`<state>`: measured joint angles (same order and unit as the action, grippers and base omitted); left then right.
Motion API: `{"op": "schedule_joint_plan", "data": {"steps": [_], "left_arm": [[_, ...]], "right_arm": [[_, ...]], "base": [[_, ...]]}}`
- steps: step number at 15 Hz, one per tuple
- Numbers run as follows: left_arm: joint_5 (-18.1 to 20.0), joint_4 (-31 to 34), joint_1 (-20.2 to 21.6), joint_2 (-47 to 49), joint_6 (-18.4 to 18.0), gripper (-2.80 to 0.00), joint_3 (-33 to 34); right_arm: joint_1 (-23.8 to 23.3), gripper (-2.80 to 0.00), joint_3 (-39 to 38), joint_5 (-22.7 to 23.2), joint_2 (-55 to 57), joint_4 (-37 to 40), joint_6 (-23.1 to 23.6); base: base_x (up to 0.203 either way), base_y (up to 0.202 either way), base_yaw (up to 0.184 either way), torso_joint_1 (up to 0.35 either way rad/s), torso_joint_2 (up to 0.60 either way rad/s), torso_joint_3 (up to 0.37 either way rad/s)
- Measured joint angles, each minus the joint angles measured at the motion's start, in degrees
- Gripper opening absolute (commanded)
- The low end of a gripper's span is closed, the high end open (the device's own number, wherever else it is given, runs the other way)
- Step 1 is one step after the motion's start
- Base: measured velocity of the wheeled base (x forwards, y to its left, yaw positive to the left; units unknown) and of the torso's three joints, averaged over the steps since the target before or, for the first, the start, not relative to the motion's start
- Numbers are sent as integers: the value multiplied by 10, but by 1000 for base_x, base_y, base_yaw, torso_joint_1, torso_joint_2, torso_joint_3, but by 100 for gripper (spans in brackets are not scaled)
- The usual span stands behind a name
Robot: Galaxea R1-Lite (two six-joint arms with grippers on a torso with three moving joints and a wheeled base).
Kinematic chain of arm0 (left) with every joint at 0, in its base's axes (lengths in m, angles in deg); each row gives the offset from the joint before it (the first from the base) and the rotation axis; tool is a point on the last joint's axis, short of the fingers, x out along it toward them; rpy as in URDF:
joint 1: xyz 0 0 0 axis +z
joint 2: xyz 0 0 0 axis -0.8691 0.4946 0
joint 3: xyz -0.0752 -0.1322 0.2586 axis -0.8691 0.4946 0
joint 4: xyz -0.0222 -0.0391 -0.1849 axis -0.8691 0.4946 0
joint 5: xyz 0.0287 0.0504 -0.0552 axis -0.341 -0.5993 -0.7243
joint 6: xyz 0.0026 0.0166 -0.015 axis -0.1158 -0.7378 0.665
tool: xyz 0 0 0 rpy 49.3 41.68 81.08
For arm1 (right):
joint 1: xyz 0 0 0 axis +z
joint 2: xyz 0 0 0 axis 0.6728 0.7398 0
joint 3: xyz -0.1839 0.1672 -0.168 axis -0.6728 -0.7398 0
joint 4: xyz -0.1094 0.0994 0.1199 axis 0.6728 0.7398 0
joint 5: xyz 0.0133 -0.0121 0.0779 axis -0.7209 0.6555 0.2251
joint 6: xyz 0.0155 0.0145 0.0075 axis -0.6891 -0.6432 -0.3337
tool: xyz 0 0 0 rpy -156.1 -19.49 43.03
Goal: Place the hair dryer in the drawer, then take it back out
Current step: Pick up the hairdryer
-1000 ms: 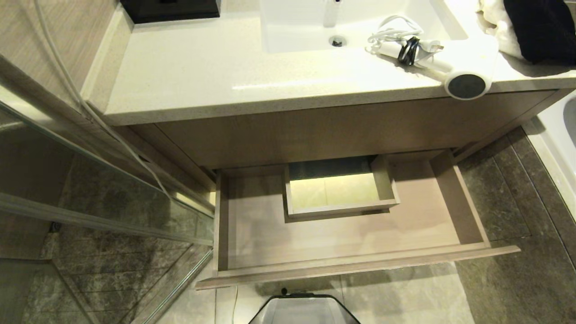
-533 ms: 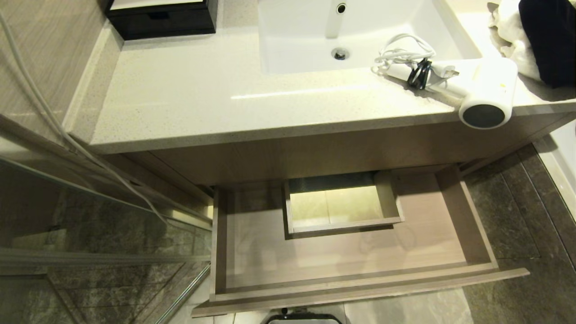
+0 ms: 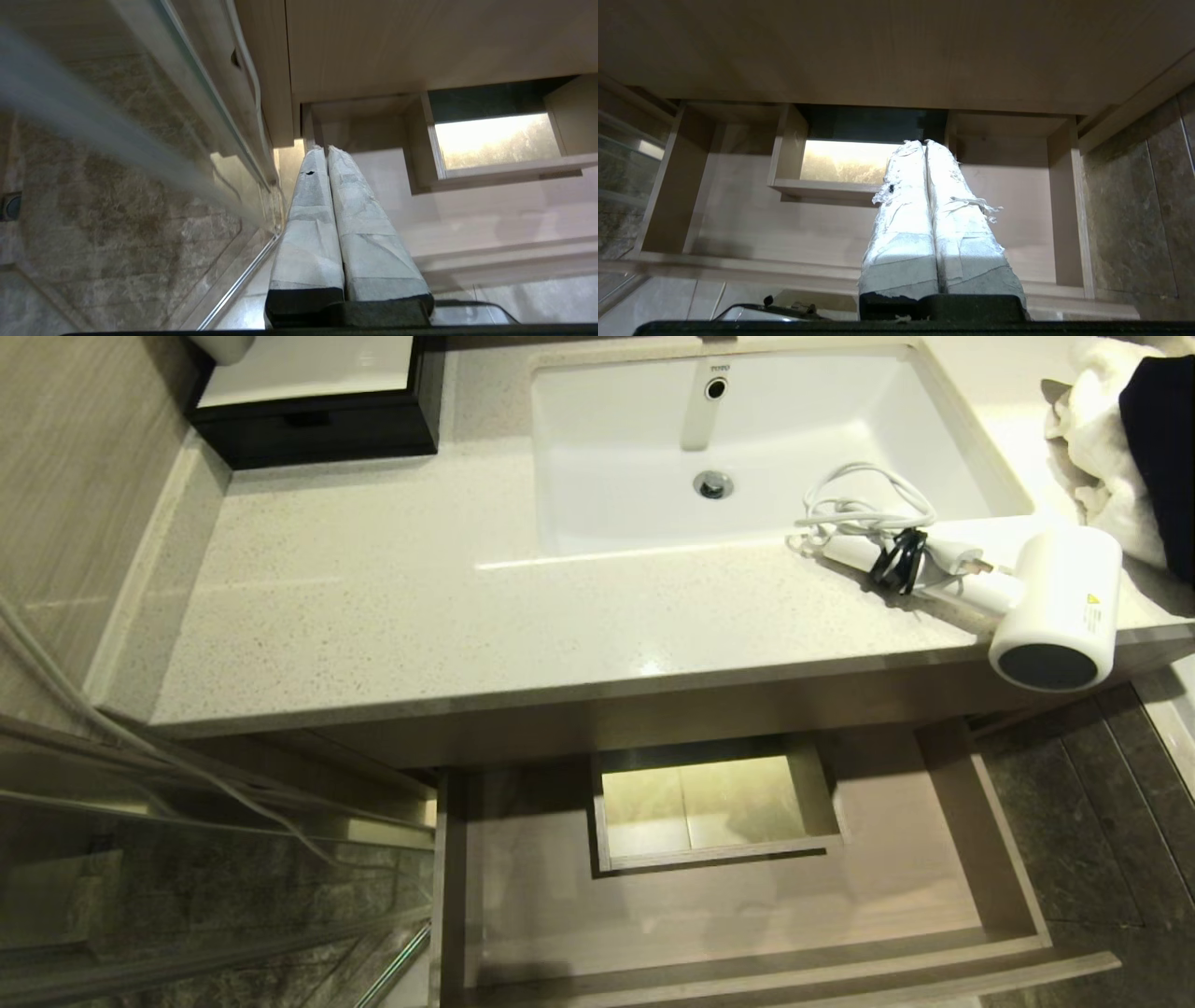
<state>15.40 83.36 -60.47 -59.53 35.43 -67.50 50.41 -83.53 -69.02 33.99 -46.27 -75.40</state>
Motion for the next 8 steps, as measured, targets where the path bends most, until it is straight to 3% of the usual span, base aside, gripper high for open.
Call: {"op": "schedule_joint_plan", "data": {"steps": [3, 8], "left_arm": [[0, 0, 0, 0, 0, -280, 0], [0, 0, 0, 0, 0, -280, 0]], "right_arm": [[0, -280, 0, -1, 0, 0, -7], [0, -280, 0, 0, 0, -1, -8]], "base": [[0, 0, 0, 118, -57, 61], [0, 0, 0, 6, -4, 4]]}}
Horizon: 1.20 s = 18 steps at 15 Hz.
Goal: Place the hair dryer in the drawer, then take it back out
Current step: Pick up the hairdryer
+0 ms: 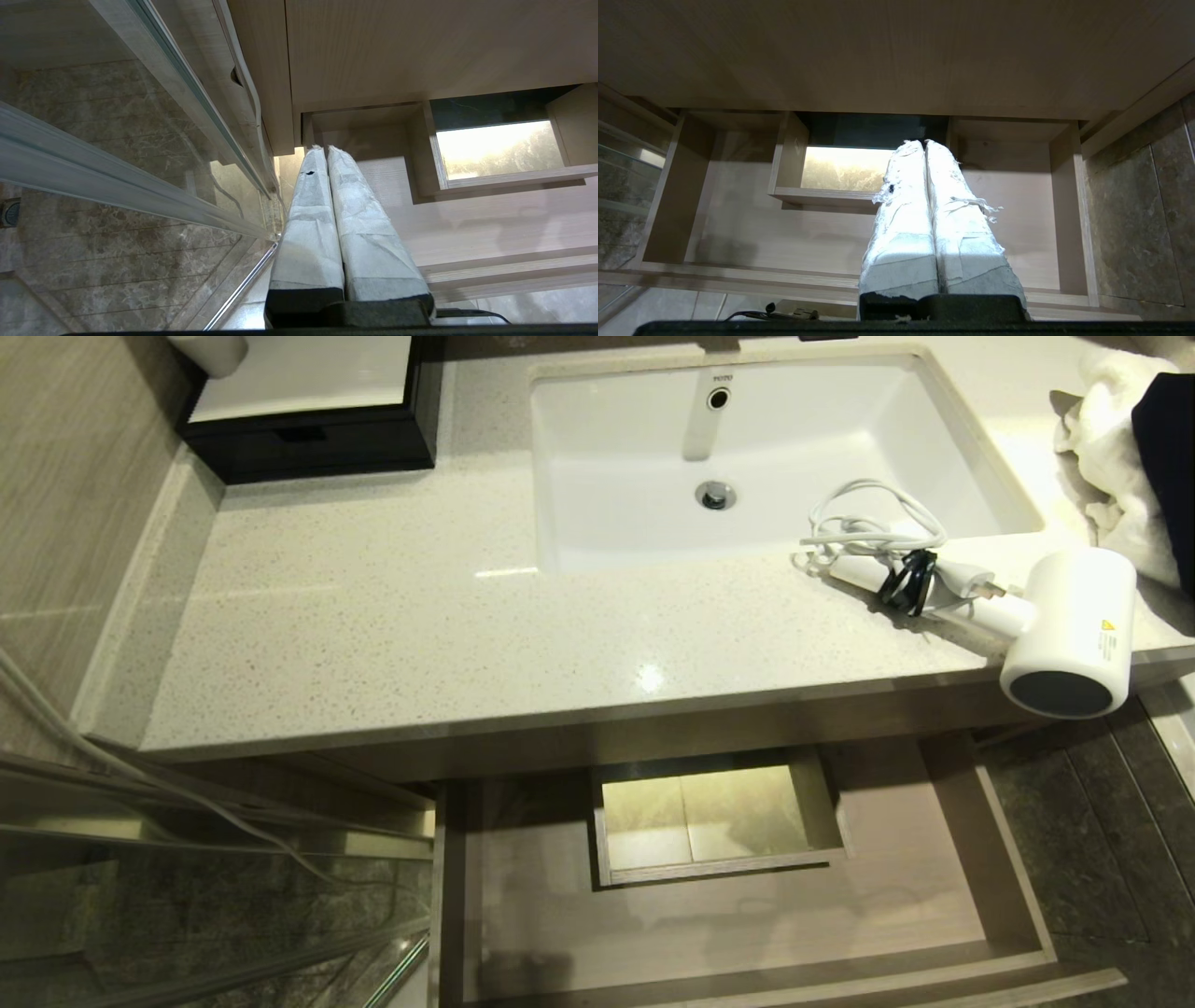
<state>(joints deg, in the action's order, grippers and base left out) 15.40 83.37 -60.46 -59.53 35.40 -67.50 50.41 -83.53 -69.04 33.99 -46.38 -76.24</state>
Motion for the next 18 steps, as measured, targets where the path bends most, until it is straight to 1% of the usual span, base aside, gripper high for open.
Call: {"op": "schedule_joint_plan", "data": {"steps": [4, 5, 6, 7, 8, 10, 12, 14, 16, 18], "left_arm": [[0, 0, 0, 0, 0, -280, 0], [0, 0, 0, 0, 0, -280, 0], [0, 0, 0, 0, 0, -280, 0], [0, 0, 0, 0, 0, -280, 0], [0, 0, 0, 0, 0, -280, 0], [0, 0, 0, 0, 0, -280, 0], [0, 0, 0, 0, 0, -280, 0], [0, 0, 0, 0, 0, -280, 0], [0, 0, 0, 0, 0, -280, 0], [0, 0, 0, 0, 1, -280, 0]], "right_arm": [[0, -280, 1, -5, 0, 6, 3], [0, -280, 21, -9, 0, 22, 5], [0, -280, 65, -13, 0, 43, 7], [0, -280, 126, -17, 0, 75, 9], [-1, -280, 211, -19, 0, 113, 9], [-2, -280, 414, -24, 28, 206, 9], [-3, -280, 615, -27, 114, 312, 11], [-3, -280, 773, -25, 238, 420, 13], [-2, -280, 887, -18, 367, 511, 14], [-1, -280, 953, -4, 473, 580, 19]], "base": [[0, 0, 0, 0, 0, 0], [0, 0, 0, 0, 0, 0], [0, 0, 0, 0, 0, 0], [0, 0, 0, 0, 0, 0], [0, 0, 0, 0, 0, 0], [0, 0, 0, 0, 0, 0], [0, 0, 0, 0, 0, 0], [0, 0, 0, 0, 0, 0], [0, 0, 0, 0, 0, 0], [0, 0, 0, 0, 0, 0]]}}
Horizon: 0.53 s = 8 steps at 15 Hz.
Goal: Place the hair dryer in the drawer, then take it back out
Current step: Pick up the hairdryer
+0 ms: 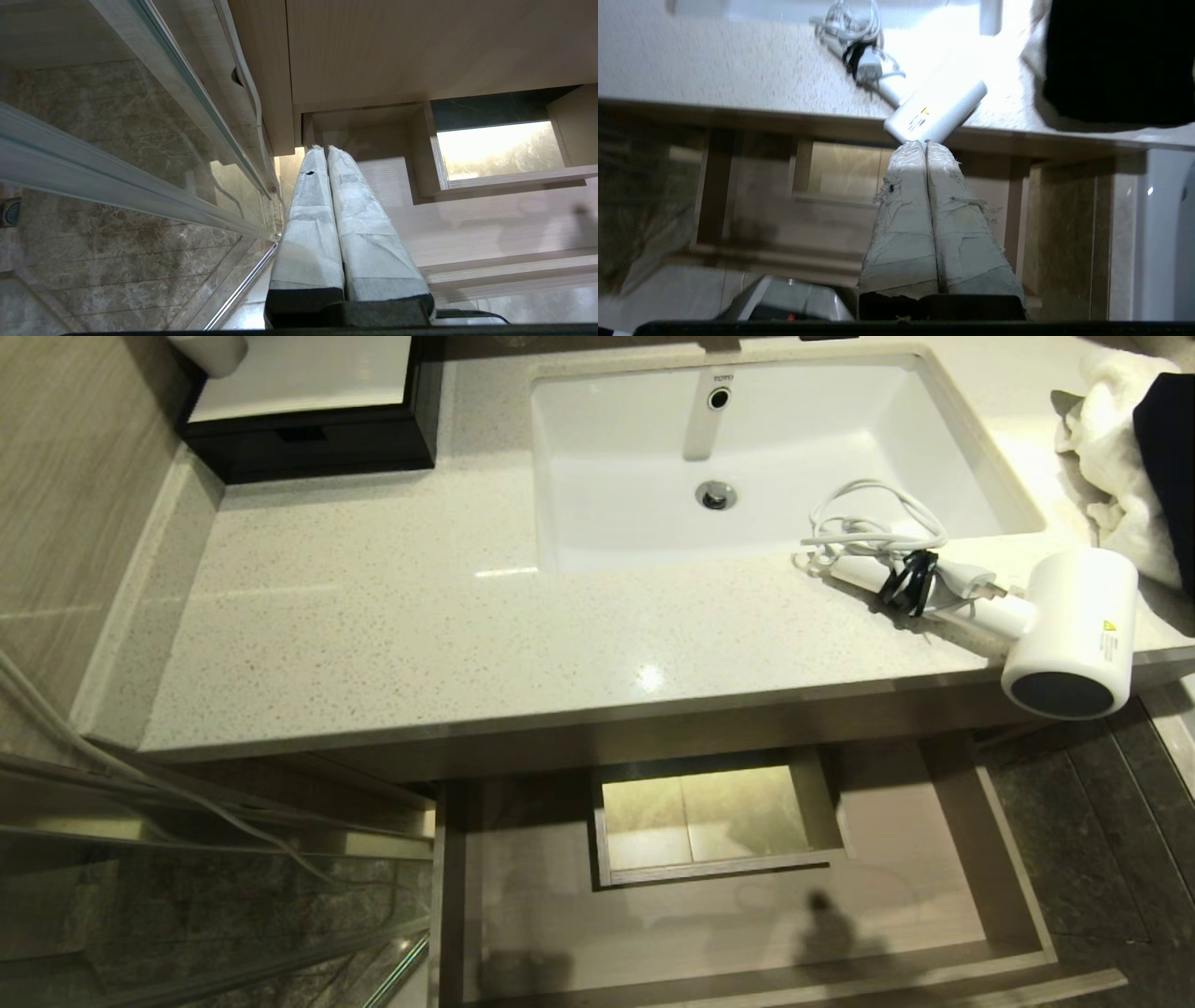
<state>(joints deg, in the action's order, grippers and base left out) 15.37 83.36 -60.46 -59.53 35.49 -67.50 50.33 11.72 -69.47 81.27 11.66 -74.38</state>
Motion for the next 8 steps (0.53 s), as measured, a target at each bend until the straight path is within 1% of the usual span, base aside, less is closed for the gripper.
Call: {"op": "schedule_joint_plan", "data": {"steps": [1, 2, 3, 4, 5, 8], "left_arm": [[0, 0, 0, 0, 0, -280, 0], [0, 0, 0, 0, 0, -280, 0], [0, 0, 0, 0, 0, -280, 0], [0, 0, 0, 0, 0, -280, 0], [0, 0, 0, 0, 0, -280, 0], [0, 0, 0, 0, -1, -280, 0]], "right_arm": [[-1, -21, 21, 9, 46, 24, 1], [-7, 0, 35, 19, 82, 37, 2], [-21, 0, 42, 41, 112, 48, 6], [-36, 0, 47, 69, 139, 58, 20], [-51, 0, 52, 88, 162, 66, 50], [-92, 0, 62, 107, 216, 84, 195]], "base": [[0, 0, 0, 0, 0, 0], [0, 0, 0, 0, 0, 0], [0, 0, 0, 0, 0, 0], [0, 0, 0, 0, 0, 0], [0, 0, 0, 0, 0, 0], [0, 0, 0, 0, 0, 0]]}}
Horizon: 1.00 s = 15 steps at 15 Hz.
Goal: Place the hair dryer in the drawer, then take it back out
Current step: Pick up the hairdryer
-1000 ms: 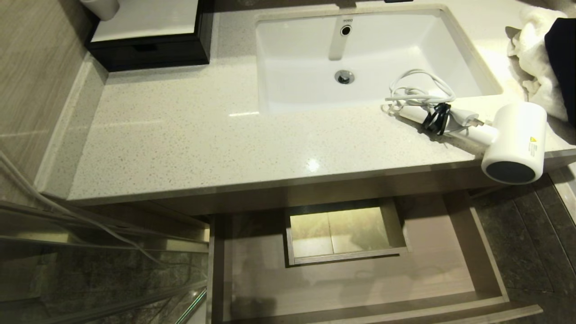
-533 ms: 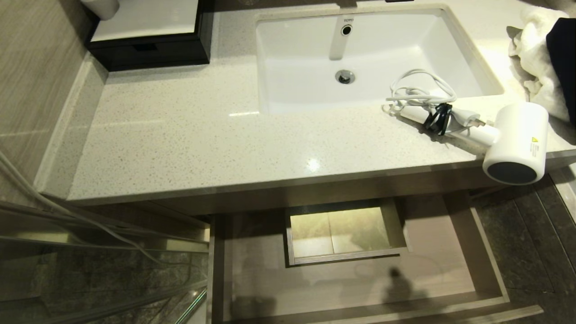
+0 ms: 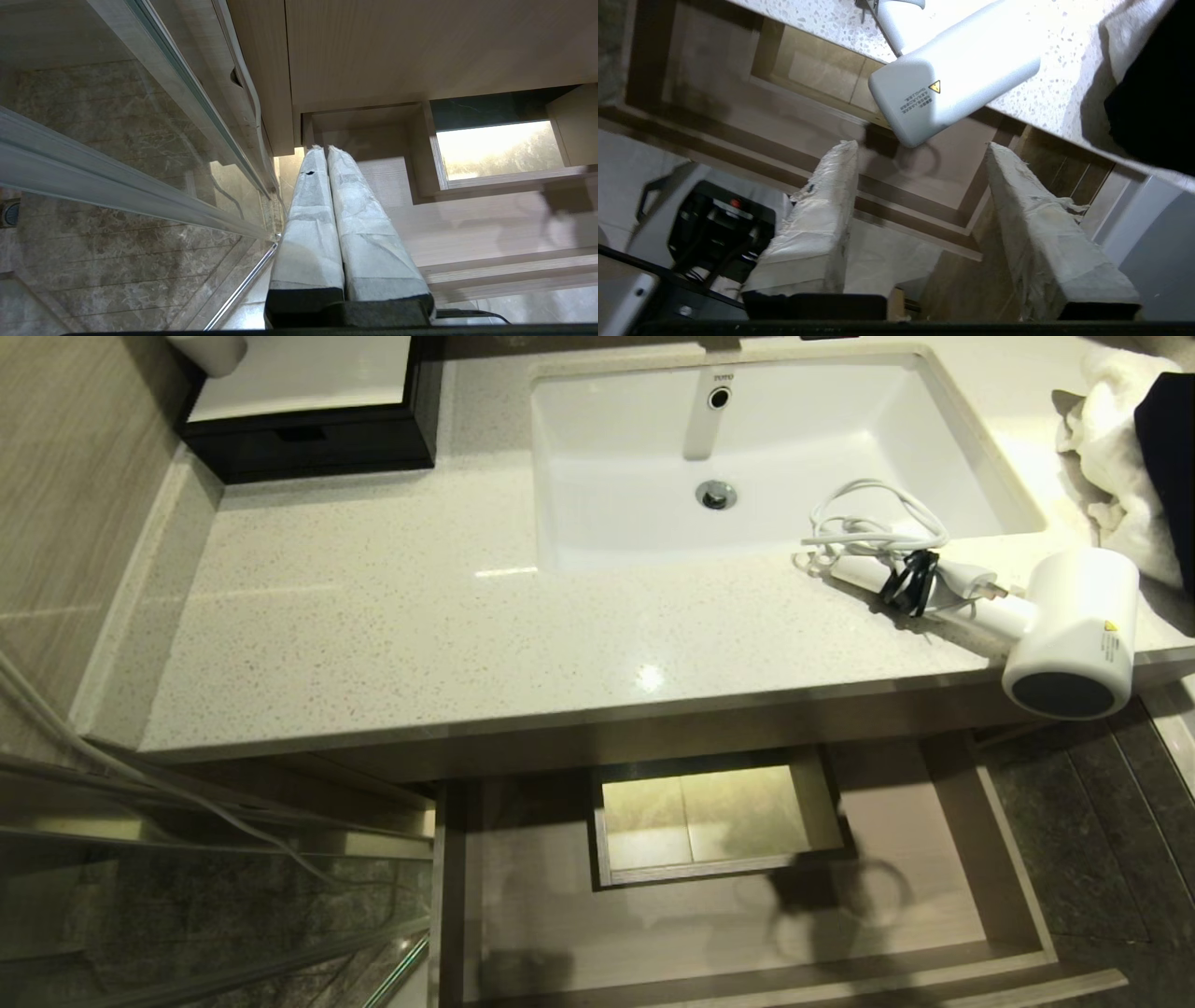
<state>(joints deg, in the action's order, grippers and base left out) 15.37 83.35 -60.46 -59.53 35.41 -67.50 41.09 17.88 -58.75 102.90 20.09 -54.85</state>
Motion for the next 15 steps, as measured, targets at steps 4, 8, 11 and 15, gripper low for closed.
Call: {"op": "schedule_joint_plan", "data": {"steps": [4, 8, 11, 15], "left_arm": [[0, 0, 0, 0, 0, -280, 0], [0, 0, 0, 0, 1, -280, 0], [0, 0, 0, 0, 0, -280, 0], [0, 0, 0, 0, 0, -280, 0]], "right_arm": [[-36, 0, 15, 78, 63, -7, 84], [-58, 0, 49, 114, 116, 42, 179], [-58, 0, 69, 117, 149, 49, 204], [-48, 0, 73, 135, 178, 54, 262]], "base": [[0, 0, 0, 0, 0, 0], [0, 0, 0, 0, 0, 0], [0, 0, 0, 0, 0, 0], [0, 0, 0, 0, 0, 0]]}}
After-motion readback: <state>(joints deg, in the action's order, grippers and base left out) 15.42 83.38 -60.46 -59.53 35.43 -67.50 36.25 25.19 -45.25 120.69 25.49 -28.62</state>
